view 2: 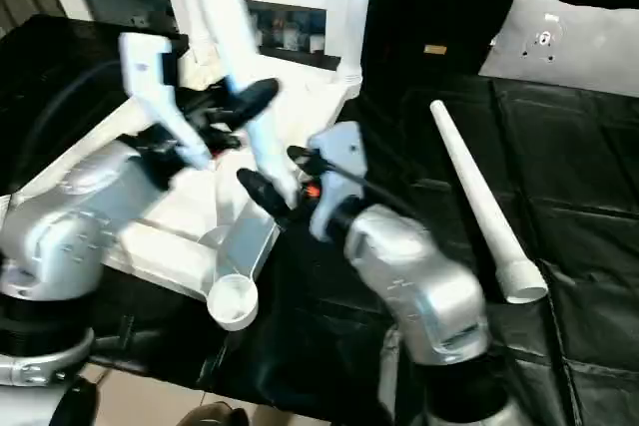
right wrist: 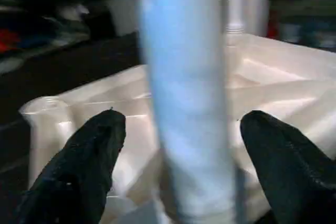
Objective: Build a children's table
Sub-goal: Pick table leg
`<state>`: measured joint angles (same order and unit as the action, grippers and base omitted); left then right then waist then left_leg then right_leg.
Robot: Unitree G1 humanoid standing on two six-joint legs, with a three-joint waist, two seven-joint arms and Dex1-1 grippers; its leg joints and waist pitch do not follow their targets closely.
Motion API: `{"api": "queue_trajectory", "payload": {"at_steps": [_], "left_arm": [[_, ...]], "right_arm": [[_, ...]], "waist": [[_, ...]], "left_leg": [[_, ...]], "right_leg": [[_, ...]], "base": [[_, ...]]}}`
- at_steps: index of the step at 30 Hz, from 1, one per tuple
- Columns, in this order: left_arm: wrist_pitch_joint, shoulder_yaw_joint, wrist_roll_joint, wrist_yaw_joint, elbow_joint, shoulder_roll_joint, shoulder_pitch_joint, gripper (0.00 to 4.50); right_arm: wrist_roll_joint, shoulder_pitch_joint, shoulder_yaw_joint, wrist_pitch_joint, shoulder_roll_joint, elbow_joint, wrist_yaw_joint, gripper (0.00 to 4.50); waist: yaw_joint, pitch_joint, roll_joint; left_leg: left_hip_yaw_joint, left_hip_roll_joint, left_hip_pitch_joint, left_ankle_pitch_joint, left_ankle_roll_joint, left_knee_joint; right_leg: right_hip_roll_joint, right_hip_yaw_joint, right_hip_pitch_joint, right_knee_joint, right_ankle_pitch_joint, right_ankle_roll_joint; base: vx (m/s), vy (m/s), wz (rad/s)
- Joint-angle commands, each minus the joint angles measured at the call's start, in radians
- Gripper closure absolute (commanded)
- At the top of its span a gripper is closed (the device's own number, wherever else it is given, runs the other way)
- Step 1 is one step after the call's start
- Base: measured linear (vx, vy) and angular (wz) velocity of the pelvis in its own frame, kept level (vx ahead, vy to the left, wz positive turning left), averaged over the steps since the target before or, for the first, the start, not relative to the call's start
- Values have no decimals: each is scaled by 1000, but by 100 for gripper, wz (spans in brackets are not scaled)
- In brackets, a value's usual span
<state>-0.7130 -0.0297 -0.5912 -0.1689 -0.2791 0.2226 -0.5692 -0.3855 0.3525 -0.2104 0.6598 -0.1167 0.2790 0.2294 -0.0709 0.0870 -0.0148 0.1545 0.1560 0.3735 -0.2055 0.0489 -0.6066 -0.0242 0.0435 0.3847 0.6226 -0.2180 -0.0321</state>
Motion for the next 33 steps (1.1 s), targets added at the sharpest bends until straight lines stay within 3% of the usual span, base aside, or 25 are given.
{"api": "queue_trajectory", "payload": {"at_steps": [1,7,11,16,29,31,33], "left_arm": [[5,-24,37,27,-31,-5,-13,262],[-1,-71,98,46,-52,-8,-7,262],[-11,-85,111,61,-64,-24,-4,262],[-6,-90,140,66,-63,-24,-1,262],[-32,-72,199,106,-63,-25,14,262],[-24,-57,174,90,-68,-36,22,206],[-18,-45,152,71,-70,-41,29,192]], "right_arm": [[39,6,-22,-6,9,-18,-36,102],[79,14,-39,6,44,-32,-84,153],[97,20,-54,-5,61,-54,-81,188],[105,25,-52,-4,70,-58,-85,237],[108,23,-30,-28,109,-75,-77,255],[102,19,-26,-42,110,-76,-63,255],[90,17,-19,-54,110,-81,-44,255]], "waist": [[5,-64,-3],[17,-62,-2],[21,-64,-1],[21,-63,-3],[20,-72,-7],[19,-72,-6],[19,-74,-7]], "left_leg": [[-23,64,-6,-58,40,70],[-24,62,-5,-71,42,71],[-23,61,-3,-57,39,68],[-24,63,-5,-65,40,70],[-24,63,-5,-43,39,65],[-24,63,-4,-46,38,65],[-24,62,-3,-42,37,63]], "right_leg": [[-109,-65,-52,-69,-65,-135],[-107,-65,-52,-71,-85,-116],[-106,-65,-54,-68,-40,-129],[-107,-65,-54,-68,-49,-130],[-108,-65,-58,-61,7,-146],[-108,-64,-58,-62,5,-150],[-109,-64,-61,-60,11,-153]], "base": [[0,0,0],[0,0,0],[0,0,0],[0,0,0],[0,0,0],[0,0,0],[0,0,0]]}}
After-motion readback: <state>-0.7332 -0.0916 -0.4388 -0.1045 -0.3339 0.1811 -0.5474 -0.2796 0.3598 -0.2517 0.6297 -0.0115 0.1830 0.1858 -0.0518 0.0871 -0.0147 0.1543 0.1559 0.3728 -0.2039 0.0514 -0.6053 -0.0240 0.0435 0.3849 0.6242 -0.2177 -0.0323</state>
